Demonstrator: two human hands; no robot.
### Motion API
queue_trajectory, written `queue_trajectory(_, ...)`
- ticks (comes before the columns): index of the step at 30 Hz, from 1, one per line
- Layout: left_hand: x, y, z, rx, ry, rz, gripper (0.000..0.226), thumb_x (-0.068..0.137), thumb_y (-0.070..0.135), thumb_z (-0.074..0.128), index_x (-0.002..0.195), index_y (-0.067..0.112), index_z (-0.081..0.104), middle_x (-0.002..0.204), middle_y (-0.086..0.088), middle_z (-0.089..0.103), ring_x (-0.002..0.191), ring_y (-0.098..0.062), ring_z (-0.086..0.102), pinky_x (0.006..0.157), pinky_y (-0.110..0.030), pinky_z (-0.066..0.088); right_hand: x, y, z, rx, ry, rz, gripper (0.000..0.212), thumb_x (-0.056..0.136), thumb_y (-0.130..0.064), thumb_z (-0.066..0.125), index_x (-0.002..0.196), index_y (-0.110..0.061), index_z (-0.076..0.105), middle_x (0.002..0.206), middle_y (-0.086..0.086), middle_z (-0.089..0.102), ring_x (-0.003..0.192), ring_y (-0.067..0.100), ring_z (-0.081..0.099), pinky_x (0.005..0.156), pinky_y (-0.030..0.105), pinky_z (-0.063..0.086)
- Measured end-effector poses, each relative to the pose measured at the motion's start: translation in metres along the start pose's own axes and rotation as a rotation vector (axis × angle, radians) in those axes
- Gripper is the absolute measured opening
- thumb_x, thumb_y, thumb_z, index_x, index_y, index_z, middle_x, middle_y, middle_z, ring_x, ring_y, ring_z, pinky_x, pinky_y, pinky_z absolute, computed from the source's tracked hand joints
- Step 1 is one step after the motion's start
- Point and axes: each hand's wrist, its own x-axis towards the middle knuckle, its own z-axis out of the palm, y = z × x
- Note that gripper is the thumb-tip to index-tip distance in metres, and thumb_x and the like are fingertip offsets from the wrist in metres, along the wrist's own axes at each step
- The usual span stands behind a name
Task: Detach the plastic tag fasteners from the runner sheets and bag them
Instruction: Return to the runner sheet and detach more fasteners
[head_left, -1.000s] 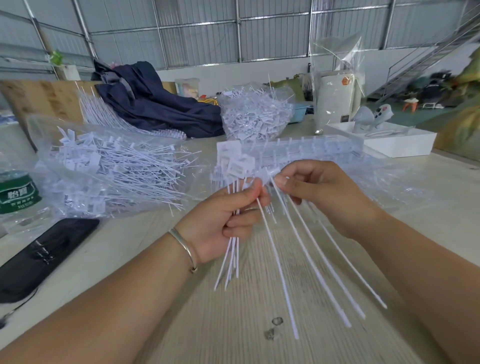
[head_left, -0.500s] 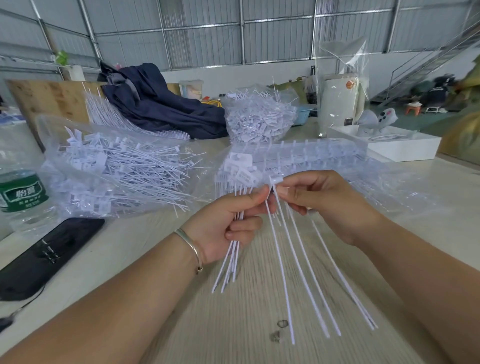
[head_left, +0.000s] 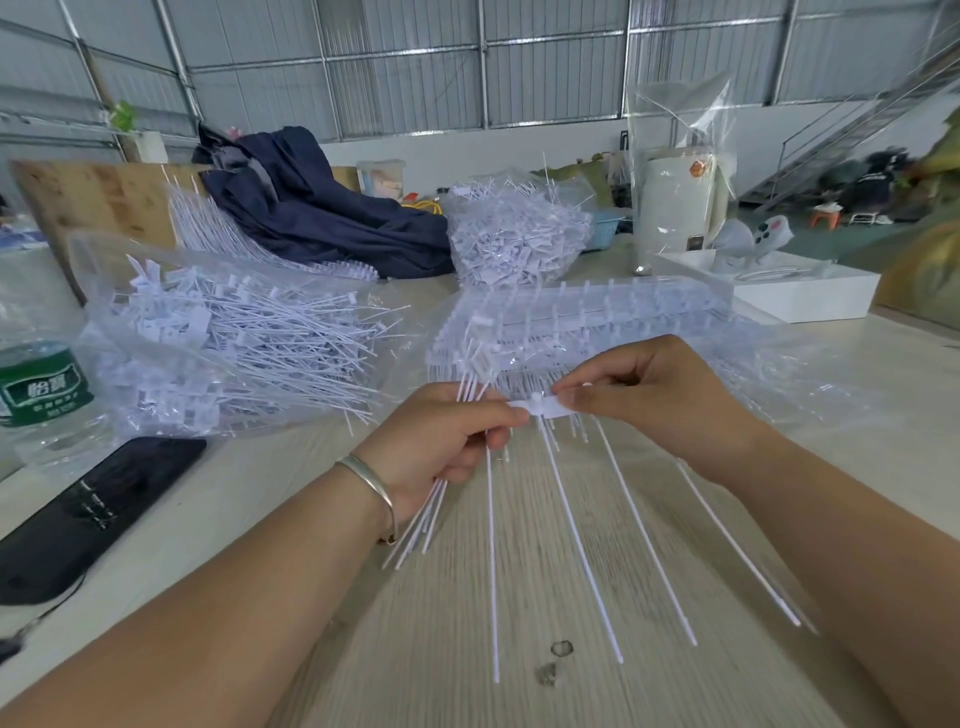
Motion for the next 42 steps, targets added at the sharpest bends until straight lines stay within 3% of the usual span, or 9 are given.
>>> queue_trajectory(3, 0.001, 0.0, -0.001, -0.029, -0.01, 0.0, 0.03, 0.085, 0.012, 0.069, 0.057, 0.022, 0.062, 0.054, 0.003, 0.048, 0.037, -0.006, 0.024, 0.035, -0.015, 0.018, 0.0, -0.002, -0.003, 0.017, -0.043, 0.021, 0.007, 0.079, -0.015, 0.078, 0.085, -0.017, 0.08, 0.081, 0.027, 0.066, 0.075, 0.042, 0.054, 0.076, 0.039, 0.046)
queue_trajectory(5, 0.001, 0.0, -0.001, -0.027, -0.013, 0.01, 0.033, 0.084, 0.012, 0.07, 0.053, 0.023, 0.062, 0.053, 0.003, 0.047, 0.038, -0.006, 0.024, 0.035, -0.015, 0.018, 0.0, -0.003, -0.004, 0.021, -0.054, 0.034, 0.009, 0.079, -0.012, 0.076, 0.086, -0.017, 0.08, 0.089, 0.024, 0.07, 0.082, 0.036, 0.061, 0.081, 0.038, 0.05)
queue_trajectory(11, 0.005, 0.0, -0.003, -0.034, -0.036, 0.047, 0.008, 0.081, 0.011, 0.071, 0.086, 0.008, 0.066, 0.052, 0.003, 0.047, 0.039, -0.007, 0.024, 0.034, -0.014, 0.018, 0.004, -0.003, -0.009, 0.057, -0.064, 0.068, 0.016, 0.077, -0.004, 0.07, 0.078, -0.016, 0.081, 0.055, 0.008, 0.05, 0.051, 0.008, 0.038, 0.049, 0.015, 0.032)
queue_trajectory(17, 0.005, 0.004, -0.003, -0.004, -0.096, 0.075, 0.022, 0.082, 0.009, 0.067, 0.063, 0.021, 0.069, 0.049, 0.003, 0.043, 0.039, -0.008, 0.022, 0.035, -0.014, 0.016, 0.007, -0.006, -0.012, 0.06, -0.079, 0.092, 0.016, 0.073, -0.003, 0.068, 0.074, -0.013, 0.08, 0.053, 0.007, 0.05, 0.051, 0.01, 0.037, 0.047, 0.016, 0.031)
queue_trajectory(21, 0.002, 0.006, -0.003, 0.086, -0.106, 0.061, 0.019, 0.081, 0.009, 0.067, 0.067, 0.021, 0.07, 0.047, 0.003, 0.04, 0.039, -0.008, 0.023, 0.035, -0.015, 0.017, 0.007, -0.005, -0.015, 0.032, -0.152, 0.133, 0.015, 0.071, -0.003, 0.067, 0.073, -0.012, 0.079, 0.044, -0.004, 0.044, 0.044, 0.006, 0.036, 0.043, 0.014, 0.03)
queue_trajectory(28, 0.0, 0.009, -0.002, 0.157, -0.289, -0.05, 0.006, 0.082, 0.002, 0.065, 0.08, 0.006, 0.06, 0.045, 0.007, 0.027, 0.038, -0.007, 0.022, 0.037, -0.014, 0.017, 0.006, -0.008, -0.013, 0.007, -0.267, 0.177, 0.014, 0.053, -0.015, 0.064, 0.06, -0.012, 0.076, 0.049, 0.006, 0.036, 0.048, 0.01, 0.027, 0.043, 0.017, 0.022)
queue_trajectory(31, 0.0, 0.01, 0.001, 0.323, -0.237, -0.019, 0.008, 0.079, 0.006, 0.07, 0.084, 0.004, 0.064, 0.043, 0.007, 0.029, 0.039, -0.009, 0.023, 0.04, -0.015, 0.018, 0.005, -0.007, -0.01, -0.055, -0.306, 0.192, 0.015, 0.053, -0.015, 0.065, 0.062, -0.01, 0.075, 0.049, 0.004, 0.036, 0.048, 0.009, 0.028, 0.043, 0.015, 0.023)
queue_trajectory(37, 0.008, 0.003, 0.009, 0.567, -0.093, 0.059, 0.018, 0.071, 0.01, 0.076, 0.059, 0.009, 0.063, 0.039, 0.012, 0.035, 0.039, -0.004, 0.032, 0.044, -0.02, 0.026, 0.004, -0.002, 0.001, -0.158, -0.278, 0.208, 0.005, 0.064, -0.009, 0.071, 0.061, -0.007, 0.075, 0.051, -0.002, 0.052, 0.05, 0.0, 0.045, 0.049, 0.008, 0.037)
queue_trajectory(42, 0.019, -0.006, 0.011, 0.694, 0.047, 0.151, 0.022, 0.071, 0.019, 0.076, 0.057, 0.009, 0.062, 0.037, 0.013, 0.038, 0.039, -0.002, 0.037, 0.038, -0.013, 0.025, 0.007, 0.003, 0.005, -0.21, -0.159, 0.197, 0.009, 0.07, -0.003, 0.069, 0.066, 0.004, 0.071, 0.058, 0.011, 0.046, 0.058, 0.012, 0.042, 0.058, 0.024, 0.036)
